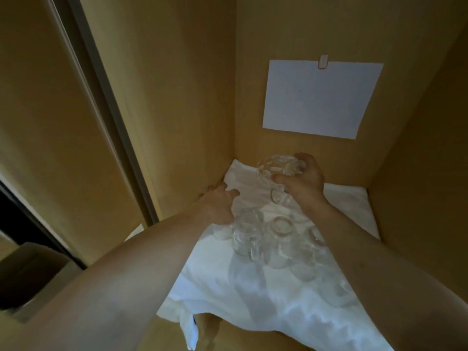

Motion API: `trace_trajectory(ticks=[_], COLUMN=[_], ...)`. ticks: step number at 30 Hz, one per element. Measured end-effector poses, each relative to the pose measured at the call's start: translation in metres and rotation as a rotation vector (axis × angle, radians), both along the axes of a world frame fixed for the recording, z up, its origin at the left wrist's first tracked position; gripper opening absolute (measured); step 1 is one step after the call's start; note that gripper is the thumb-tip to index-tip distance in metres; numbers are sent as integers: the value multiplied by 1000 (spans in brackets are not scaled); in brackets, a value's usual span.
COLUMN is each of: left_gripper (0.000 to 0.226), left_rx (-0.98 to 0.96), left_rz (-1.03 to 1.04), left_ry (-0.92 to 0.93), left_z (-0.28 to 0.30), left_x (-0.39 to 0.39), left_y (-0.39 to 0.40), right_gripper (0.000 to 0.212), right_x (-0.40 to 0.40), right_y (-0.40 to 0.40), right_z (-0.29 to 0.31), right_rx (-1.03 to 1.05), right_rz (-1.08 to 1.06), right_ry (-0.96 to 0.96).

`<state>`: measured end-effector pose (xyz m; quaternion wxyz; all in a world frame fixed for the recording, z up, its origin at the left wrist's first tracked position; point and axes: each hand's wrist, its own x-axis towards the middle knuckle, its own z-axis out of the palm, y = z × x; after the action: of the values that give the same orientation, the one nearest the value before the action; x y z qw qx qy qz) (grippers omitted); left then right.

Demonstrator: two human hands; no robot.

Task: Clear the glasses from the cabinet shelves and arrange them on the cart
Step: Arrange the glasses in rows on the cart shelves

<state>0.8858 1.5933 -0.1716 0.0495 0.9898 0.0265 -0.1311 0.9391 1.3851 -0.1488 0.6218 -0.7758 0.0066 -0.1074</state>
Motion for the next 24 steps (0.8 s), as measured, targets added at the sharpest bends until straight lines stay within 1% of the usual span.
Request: trace_trajectory(ticks=[3,8,12,14,16,17,18,19,20,22,23,24], left_gripper=[83,75,56,50,42,39,39,45,53,66,68,64], left_rx=[39,1,141,120,35,-9,-60,-132,-226,-437,-537,-657], left_rz=[8,8,-57,-45,15,58,105,178,262,417,490,548], left_ry=[23,14,-113,-216,-355,-421,-482,-530,-562,-583,-578,-573], left_z=[-9,1,33,51,64,68,72,73,74,75,75,74], left_x=[8,14,17,19,19,19,20,20,21,23,24,24], left_y=[1,5,2,0,-3,-3,-4,-3,-3,-4,-6,-8], right_gripper=[80,87,104,107,99,88,76,67,63,64,66,67], right_x=[5,13,16,16,13,12,10,9,8,5,1,-3], right_y=[1,3,6,7,8,7,5,4,2,-4,-7,-10], right_z=[-4,-11,-4,3,12,16,22,27,30,37,40,43], right_rx=[-2,18,21,85,192,253,321,386,451,564,619,681], right_rz=[-6,7,3,6,-14,-29,-43,-45,-45,-41,-28,-2], right_ry=[5,67,54,58,88,93,83,83,94,141,167,190])
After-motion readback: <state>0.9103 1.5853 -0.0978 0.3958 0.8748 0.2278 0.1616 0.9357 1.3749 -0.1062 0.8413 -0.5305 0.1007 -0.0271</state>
